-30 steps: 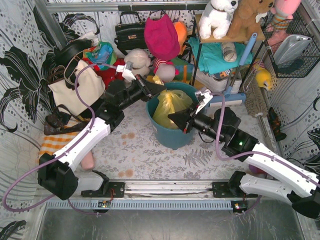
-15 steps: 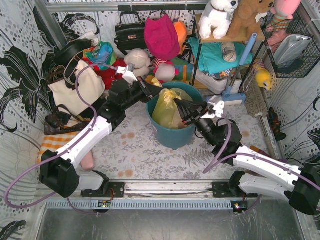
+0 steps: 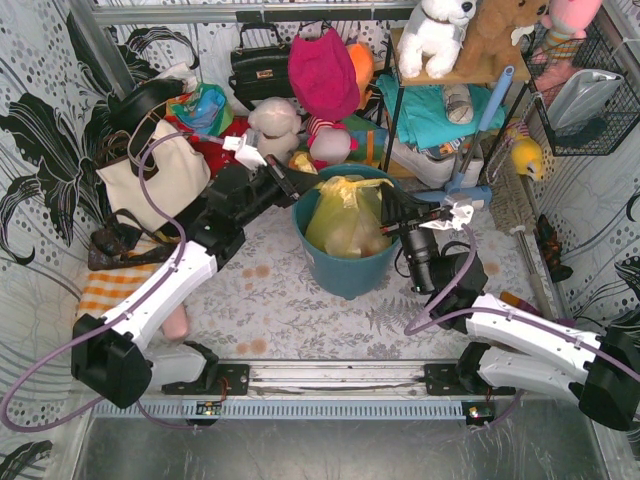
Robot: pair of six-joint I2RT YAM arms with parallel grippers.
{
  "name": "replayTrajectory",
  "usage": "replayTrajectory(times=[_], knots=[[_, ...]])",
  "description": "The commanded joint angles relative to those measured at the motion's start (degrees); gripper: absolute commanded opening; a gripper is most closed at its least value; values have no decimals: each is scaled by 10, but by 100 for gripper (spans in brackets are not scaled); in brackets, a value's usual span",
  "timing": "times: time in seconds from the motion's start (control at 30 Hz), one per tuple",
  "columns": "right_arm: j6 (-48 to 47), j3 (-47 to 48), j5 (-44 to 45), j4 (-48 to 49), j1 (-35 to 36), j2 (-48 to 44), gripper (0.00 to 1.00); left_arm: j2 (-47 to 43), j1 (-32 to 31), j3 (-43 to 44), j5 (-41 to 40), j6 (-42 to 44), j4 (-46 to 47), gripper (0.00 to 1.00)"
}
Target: Tie the trash bag
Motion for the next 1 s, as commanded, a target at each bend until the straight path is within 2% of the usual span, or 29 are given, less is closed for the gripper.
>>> replayTrajectory(times=[0.0, 0.2, 0.37, 0.5, 0.73, 0.83, 0.93, 0.97], knots=[[29, -21, 156, 6, -2, -26, 0, -26, 4, -24, -45, 15, 27, 0], [51, -35, 276, -55, -2, -59, 0, -54, 4, -42, -85, 24, 13, 0], [78, -37, 306, -109, -2, -83, 0, -66, 5, -52, -107, 26, -3, 0], [80, -44, 323, -108, -2, -97, 0, -70, 4, -49, -132, 33, -29, 0], [81, -52, 298, -85, -2, -114, 0, -64, 4, -47, -103, 28, -4, 0], [96, -46, 237, -92, -2, -121, 0, -55, 5, -55, -63, 17, 38, 0], [165, -2, 184, -210, -2, -139, 1, -39, 5, -43, -35, 7, 46, 0], [192, 19, 172, -264, -2, -143, 10, -35, 4, -40, -29, 6, 46, 0]])
